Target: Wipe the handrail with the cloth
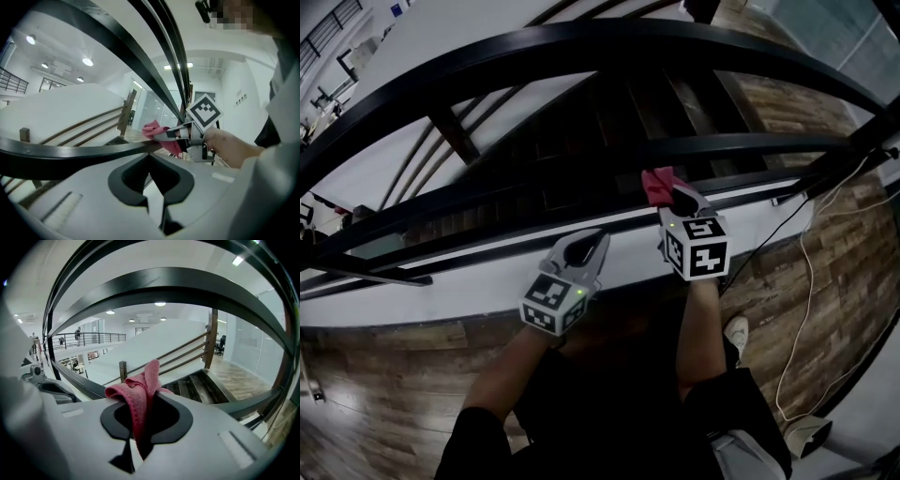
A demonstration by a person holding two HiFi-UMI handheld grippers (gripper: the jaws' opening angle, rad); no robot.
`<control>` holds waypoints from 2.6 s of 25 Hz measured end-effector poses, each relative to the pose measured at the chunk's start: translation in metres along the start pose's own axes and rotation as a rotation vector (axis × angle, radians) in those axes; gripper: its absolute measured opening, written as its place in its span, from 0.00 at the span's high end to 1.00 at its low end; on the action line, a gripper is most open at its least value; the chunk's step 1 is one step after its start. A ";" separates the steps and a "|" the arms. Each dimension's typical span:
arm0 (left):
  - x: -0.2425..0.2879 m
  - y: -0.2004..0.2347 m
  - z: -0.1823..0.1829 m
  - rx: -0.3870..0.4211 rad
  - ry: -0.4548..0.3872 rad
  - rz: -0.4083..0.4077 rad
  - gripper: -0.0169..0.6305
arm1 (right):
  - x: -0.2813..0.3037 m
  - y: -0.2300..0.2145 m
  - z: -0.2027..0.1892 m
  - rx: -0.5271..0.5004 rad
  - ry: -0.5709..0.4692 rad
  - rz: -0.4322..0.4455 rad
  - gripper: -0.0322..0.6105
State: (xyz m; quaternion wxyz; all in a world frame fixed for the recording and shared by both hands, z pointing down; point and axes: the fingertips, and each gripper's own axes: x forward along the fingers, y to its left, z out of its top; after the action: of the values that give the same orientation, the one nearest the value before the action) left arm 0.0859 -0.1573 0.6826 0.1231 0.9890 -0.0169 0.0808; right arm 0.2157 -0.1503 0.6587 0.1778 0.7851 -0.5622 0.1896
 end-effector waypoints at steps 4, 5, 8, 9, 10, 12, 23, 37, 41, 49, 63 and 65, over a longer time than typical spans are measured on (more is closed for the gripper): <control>-0.026 0.015 -0.003 -0.027 -0.032 0.019 0.97 | 0.003 0.013 0.003 -0.043 0.004 -0.050 0.87; -0.033 0.020 -0.006 -0.031 -0.033 0.026 0.97 | 0.005 0.019 0.004 -0.044 0.006 -0.047 0.87; -0.051 0.033 -0.011 -0.029 -0.034 0.043 0.97 | 0.010 0.046 0.007 -0.049 0.013 -0.020 0.87; -0.057 0.037 -0.012 -0.023 -0.038 0.050 0.97 | 0.012 0.054 0.008 -0.065 0.017 -0.021 0.87; -0.062 0.041 -0.012 -0.014 -0.042 0.058 0.97 | 0.014 0.061 0.008 -0.087 0.022 -0.030 0.87; -0.071 0.051 -0.012 -0.006 -0.048 0.076 0.97 | 0.018 0.070 0.009 -0.122 0.031 -0.046 0.87; -0.108 0.087 -0.025 -0.025 -0.060 0.206 0.97 | 0.032 0.141 0.018 -0.179 0.022 0.097 0.87; -0.180 0.145 -0.045 -0.084 -0.095 0.373 0.97 | 0.046 0.282 0.030 -0.363 0.026 0.270 0.87; -0.197 0.155 -0.042 -0.072 -0.103 0.403 0.97 | 0.048 0.292 0.030 -0.490 0.037 0.227 0.87; -0.231 0.174 -0.046 -0.099 -0.141 0.476 0.97 | 0.049 0.331 0.037 -0.568 0.034 0.287 0.87; -0.280 0.213 -0.061 -0.115 -0.154 0.597 0.97 | 0.060 0.395 0.047 -0.779 0.065 0.320 0.87; -0.287 0.215 -0.063 -0.123 -0.154 0.612 0.97 | 0.060 0.409 0.047 -0.803 0.063 0.341 0.87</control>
State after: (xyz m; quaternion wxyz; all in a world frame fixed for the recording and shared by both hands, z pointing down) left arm -0.2189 -0.3458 0.7478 0.1510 0.9319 -0.3276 0.0380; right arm -0.1508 -0.3468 0.6747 0.4520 0.5436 -0.7072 0.0063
